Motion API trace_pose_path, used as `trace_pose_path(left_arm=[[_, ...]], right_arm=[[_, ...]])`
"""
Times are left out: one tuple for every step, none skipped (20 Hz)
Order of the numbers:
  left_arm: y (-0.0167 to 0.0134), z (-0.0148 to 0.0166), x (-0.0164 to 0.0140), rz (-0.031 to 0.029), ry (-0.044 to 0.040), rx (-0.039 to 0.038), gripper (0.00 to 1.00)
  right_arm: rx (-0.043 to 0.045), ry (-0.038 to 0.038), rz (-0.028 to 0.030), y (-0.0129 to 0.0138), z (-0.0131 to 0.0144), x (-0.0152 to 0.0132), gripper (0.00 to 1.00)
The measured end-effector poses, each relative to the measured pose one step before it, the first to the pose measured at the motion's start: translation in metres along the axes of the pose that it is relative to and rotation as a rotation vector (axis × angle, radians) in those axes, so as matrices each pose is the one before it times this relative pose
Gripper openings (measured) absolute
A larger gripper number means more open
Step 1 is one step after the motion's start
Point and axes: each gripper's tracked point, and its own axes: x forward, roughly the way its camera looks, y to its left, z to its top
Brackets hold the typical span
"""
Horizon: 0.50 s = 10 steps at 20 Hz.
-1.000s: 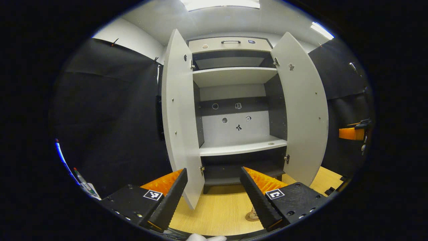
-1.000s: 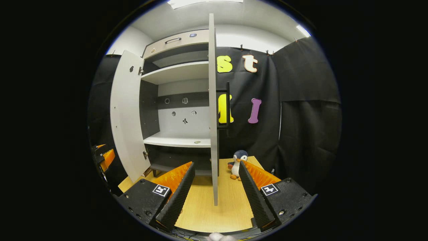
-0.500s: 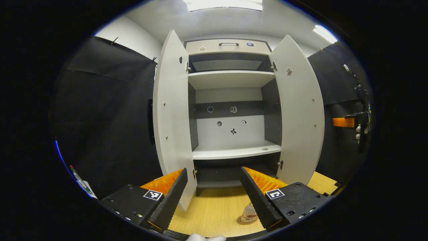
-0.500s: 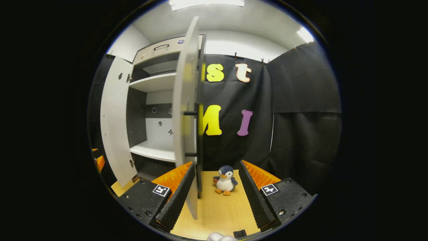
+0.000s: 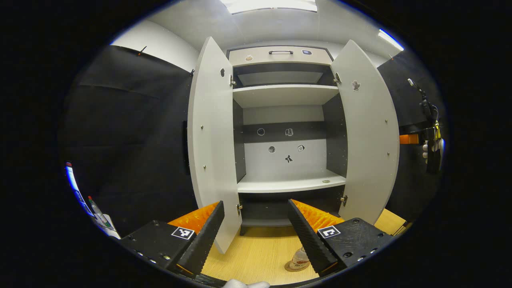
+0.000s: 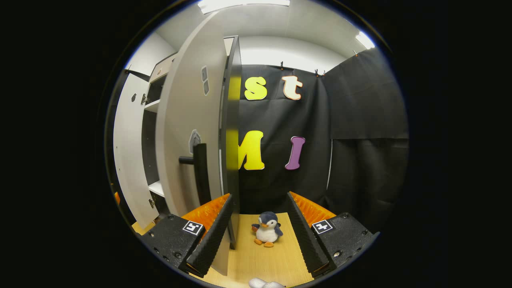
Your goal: Grasp the bottle in the cabinet with the left hand and place it on the coaster, then close the right door with the right hand and the left door with the left hand.
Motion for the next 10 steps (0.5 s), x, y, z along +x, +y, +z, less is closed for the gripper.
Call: trace_pose_path(left_arm=[[0.00074, -0.00035, 0.00066, 0.00504, -0.00001, -0.00071, 0.96], [0.00025, -0.00046, 0.00145, 0.00274, 0.00319, 0.00061, 0.96], [-0.00007, -0.00161, 0.00071, 0.00277, 0.00227, -0.00012, 0.96], [0.01187, -0.00656, -0.00074, 0.00005, 0.00203, -0.00063, 0.96], [-0.00079, -0.00076, 0.00094, 0.00092, 0.00201, -0.00091, 0.96], [-0.00081, -0.00174, 0.00108, 0.00008, 0.00218, -0.00089, 0.96], [-0.00125, -0.00096, 0.00063, -0.00451, 0.00110, -0.00122, 0.96], [-0.00034, -0.00035, 0.00005, -0.00098, 0.00066, 0.00052, 0.96], [-0.00019, -0.00026, 0.00132, -0.00140, 0.00018, -0.00020, 0.96], [-0.00021, -0.00063, -0.00127, -0.00154, 0.00017, -0.00085, 0.96]], right_arm=[[-0.00121, 0.00654, 0.02180, 0.00331, -0.00024, 0.00364, 0.82], [-0.00205, 0.00430, 0.02531, 0.00577, 0.00028, 0.00216, 0.82], [-0.00854, -0.00241, 0.01074, -0.00070, 0.00245, -0.00195, 0.82], [-0.01260, -0.00370, 0.01417, 0.00014, 0.00002, 0.00265, 0.81], [-0.01172, -0.00641, 0.00776, 0.00249, 0.00101, 0.00187, 0.81], [-0.00920, 0.00242, 0.00487, 0.00341, 0.00038, 0.00016, 0.81], [-0.01369, 0.00032, 0.00114, 0.00108, -0.00014, -0.00045, 0.80], [-0.01765, 0.00050, 0.00213, 0.00168, 0.00142, -0.00085, 0.79], [-0.01116, 0.00003, -0.00144, 0.00137, 0.00109, 0.00018, 0.78], [-0.00664, -0.00005, 0.00052, 0.00229, 0.00057, -0.00012, 0.78]])
